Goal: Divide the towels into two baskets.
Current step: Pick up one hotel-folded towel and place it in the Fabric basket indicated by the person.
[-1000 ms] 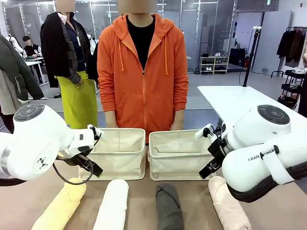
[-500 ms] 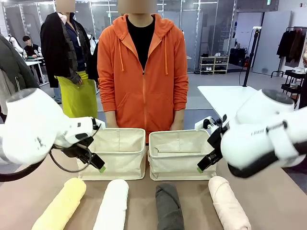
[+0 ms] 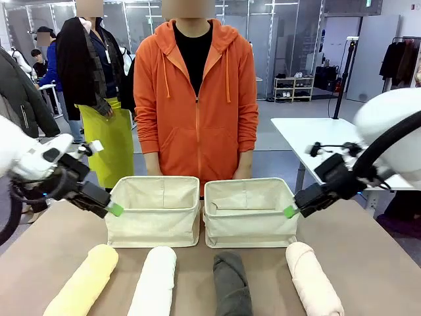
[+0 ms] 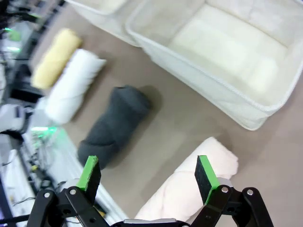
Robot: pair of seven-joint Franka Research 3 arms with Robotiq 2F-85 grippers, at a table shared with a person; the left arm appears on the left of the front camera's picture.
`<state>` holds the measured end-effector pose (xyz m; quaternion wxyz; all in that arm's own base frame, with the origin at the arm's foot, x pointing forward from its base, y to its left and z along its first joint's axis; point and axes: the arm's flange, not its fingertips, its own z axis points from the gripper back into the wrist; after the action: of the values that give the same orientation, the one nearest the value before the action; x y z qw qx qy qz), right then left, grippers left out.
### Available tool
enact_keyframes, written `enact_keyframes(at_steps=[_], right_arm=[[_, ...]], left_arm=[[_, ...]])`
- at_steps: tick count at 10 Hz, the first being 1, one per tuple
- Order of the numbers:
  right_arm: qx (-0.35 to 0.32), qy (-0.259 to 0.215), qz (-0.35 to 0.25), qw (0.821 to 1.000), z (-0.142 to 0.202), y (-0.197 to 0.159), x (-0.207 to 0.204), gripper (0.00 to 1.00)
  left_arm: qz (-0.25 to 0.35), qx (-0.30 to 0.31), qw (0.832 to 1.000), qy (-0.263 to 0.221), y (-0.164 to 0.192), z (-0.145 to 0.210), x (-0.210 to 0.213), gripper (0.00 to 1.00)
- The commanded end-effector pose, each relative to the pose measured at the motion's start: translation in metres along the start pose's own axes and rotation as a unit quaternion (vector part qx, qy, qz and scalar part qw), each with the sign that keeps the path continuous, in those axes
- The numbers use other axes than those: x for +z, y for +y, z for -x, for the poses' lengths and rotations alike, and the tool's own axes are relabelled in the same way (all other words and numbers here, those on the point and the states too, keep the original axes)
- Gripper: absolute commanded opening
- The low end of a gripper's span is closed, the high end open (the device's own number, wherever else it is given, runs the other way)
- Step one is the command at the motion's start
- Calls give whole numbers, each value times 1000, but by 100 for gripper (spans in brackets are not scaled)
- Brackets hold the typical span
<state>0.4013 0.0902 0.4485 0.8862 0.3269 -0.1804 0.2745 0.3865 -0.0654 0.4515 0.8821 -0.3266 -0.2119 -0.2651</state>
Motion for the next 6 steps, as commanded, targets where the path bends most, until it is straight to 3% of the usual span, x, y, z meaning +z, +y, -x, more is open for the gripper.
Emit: enact_keyframes(at_steps=[1, 2, 3, 6], right_arm=[[-84, -55, -104, 990, 33, -46, 39, 100], [-134, -116, -134, 975, 60, -70, 70, 100], [-164, -168, -133, 963, 84, -86, 100, 100], [-263, -291, -74, 917, 168, -126, 192, 100]], left_arm=[[75, 76, 991, -76, 36, 33, 24, 100], [94, 113, 980, -136, 54, 62, 47, 100], [64, 155, 972, -165, 72, 89, 69, 100], [18, 232, 917, -323, 102, 188, 161, 100]])
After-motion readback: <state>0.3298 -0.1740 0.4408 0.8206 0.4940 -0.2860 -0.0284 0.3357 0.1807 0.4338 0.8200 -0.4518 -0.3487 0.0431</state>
